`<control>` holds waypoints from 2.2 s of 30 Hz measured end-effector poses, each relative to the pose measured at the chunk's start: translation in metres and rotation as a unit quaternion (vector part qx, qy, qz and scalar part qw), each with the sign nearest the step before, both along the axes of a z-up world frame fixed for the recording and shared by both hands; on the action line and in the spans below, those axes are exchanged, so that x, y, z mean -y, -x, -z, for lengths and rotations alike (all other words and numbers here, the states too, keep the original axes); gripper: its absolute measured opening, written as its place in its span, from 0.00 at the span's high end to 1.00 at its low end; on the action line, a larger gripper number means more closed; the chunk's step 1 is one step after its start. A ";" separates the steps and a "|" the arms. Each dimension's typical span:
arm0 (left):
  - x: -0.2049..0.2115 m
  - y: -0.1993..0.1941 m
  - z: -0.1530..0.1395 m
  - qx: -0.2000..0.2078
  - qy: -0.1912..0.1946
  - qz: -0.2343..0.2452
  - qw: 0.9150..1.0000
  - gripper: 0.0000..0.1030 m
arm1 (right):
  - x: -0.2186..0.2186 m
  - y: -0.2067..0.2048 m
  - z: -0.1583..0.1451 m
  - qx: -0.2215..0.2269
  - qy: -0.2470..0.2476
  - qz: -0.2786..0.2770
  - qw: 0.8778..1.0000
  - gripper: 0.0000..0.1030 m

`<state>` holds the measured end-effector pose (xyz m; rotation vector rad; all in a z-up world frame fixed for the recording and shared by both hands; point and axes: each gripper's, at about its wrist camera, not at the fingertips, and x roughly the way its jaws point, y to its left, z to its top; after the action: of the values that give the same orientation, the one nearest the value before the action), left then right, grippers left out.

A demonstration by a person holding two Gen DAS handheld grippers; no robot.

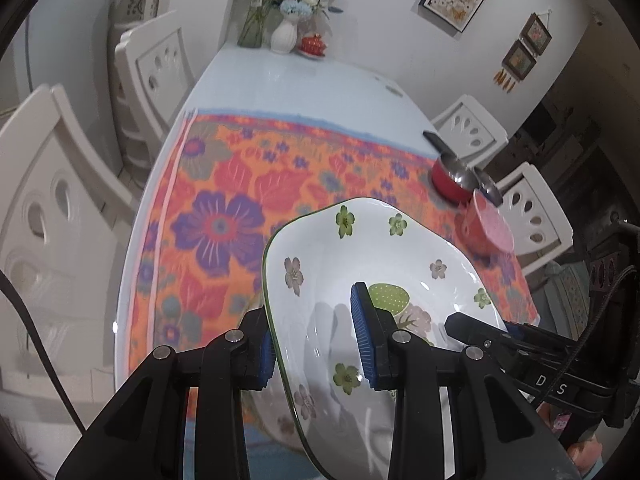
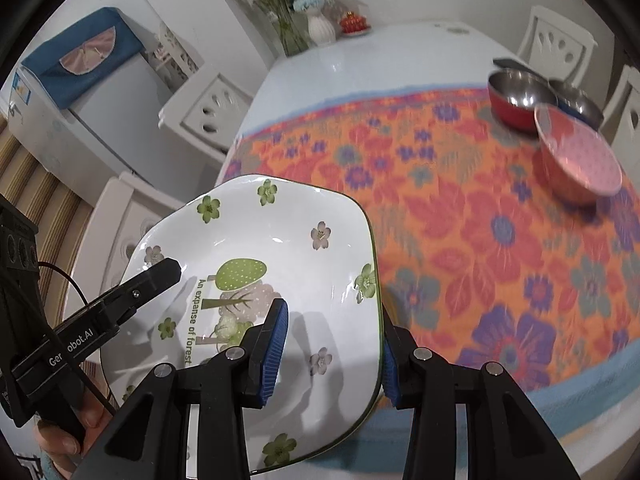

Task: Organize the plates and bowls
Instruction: 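Lift the small hexagonal plate with both grippers and carry it toward the plate stack, then lower the small hexagonal plate onto the stacked plates and open both grippers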

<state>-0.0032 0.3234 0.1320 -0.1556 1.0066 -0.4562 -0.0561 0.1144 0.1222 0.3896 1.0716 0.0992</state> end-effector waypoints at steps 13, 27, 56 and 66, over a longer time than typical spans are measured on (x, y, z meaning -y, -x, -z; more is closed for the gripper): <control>-0.003 0.031 0.057 -0.042 -0.016 0.010 0.999 0.71 | -0.005 0.027 0.048 -0.042 0.017 -0.001 0.999 0.60; 0.003 0.030 0.080 -0.049 -0.031 0.012 0.998 0.71 | -0.006 0.021 0.065 -0.056 0.047 0.000 0.997 0.61; -0.025 -0.001 0.072 -0.102 0.028 -0.022 0.994 0.68 | -0.011 0.006 0.069 -0.076 0.062 -0.001 0.995 0.61; -0.010 0.006 0.065 -0.101 -0.090 0.010 0.991 0.68 | -0.013 0.011 0.069 -0.082 0.064 0.005 0.995 0.61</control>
<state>-0.0090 0.3335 0.0668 -0.0291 1.2433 -0.3708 -0.0666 0.1270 0.0529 0.2899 1.2310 -0.0109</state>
